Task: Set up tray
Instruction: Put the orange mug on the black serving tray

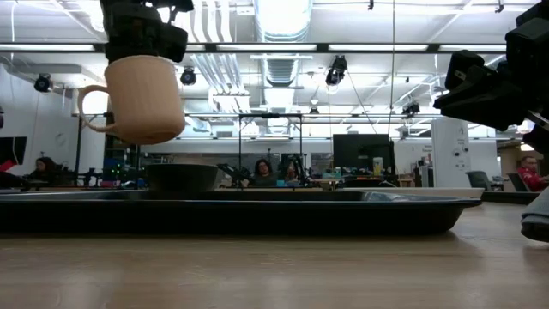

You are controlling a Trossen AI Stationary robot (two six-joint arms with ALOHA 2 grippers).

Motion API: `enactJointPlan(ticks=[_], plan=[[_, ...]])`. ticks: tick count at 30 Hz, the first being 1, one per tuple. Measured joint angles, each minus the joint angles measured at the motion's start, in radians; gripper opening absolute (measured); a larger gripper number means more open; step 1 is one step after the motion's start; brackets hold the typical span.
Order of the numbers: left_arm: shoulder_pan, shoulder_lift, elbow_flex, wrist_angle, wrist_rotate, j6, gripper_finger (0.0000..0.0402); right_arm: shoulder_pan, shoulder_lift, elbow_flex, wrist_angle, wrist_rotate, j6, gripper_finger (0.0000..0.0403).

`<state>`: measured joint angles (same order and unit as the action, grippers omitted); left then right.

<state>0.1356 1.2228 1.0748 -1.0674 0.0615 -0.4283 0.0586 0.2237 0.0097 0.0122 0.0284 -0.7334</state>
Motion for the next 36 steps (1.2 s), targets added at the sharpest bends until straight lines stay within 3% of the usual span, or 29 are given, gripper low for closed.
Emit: enactJointPlan(ticks=[14,27,36], plan=[[0.006,0.0,-0.007,0.011,0.016,0.008,0.0,0.0,0.0,0.0,0.0,0.0,0.0,0.0068],[0.116,0.088,-0.162,0.004,0.011,0.044,0.0,0.0,0.001,0.0,0.0,0.0,0.0,0.0068],[0.172,0.091,-0.102,0.014,-0.045,0.104,0.0,0.0,0.001,0.0,0.0,0.0,0.0,0.0068]])
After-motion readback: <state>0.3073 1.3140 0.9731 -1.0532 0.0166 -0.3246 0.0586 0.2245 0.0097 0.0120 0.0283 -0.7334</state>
